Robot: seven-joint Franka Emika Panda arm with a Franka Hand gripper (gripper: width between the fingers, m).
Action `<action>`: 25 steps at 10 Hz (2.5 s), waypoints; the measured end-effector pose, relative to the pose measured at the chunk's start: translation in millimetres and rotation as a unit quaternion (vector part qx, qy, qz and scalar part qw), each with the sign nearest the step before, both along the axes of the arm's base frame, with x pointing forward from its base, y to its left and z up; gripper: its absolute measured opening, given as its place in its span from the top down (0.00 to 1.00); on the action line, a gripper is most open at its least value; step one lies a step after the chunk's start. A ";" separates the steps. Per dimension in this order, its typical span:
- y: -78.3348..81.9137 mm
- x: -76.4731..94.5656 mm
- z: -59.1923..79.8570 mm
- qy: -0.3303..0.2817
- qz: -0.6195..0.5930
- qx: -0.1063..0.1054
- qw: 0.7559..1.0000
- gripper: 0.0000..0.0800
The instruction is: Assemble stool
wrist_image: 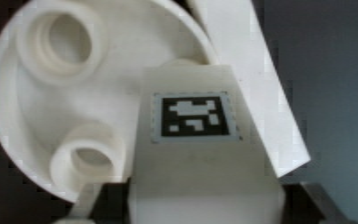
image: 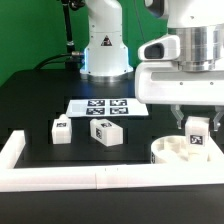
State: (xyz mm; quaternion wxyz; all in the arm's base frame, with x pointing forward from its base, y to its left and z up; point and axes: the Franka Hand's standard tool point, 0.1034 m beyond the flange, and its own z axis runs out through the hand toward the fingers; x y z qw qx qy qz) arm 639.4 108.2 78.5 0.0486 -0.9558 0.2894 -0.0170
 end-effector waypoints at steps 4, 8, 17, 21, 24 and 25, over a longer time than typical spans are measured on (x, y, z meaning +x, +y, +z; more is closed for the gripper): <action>-3.6 -1.8 -0.8 0.018 -0.127 0.017 0.992 0.58; -4.7 -7.7 -2.6 0.043 -0.401 0.055 0.913 0.58; 9.5 -9.0 -2.4 0.065 -0.662 0.120 0.737 0.26; 8.3 -9.8 11.9 0.088 -0.460 0.107 0.877 0.19; 8.5 -6.6 17.2 0.078 -0.341 0.109 0.930 0.19; 8.3 -6.6 17.2 0.074 -0.317 0.109 0.939 0.19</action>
Offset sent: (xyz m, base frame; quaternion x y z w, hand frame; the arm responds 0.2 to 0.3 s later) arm 0.0000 0.0000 0.0000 0.0000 0.0000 0.1296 0.9916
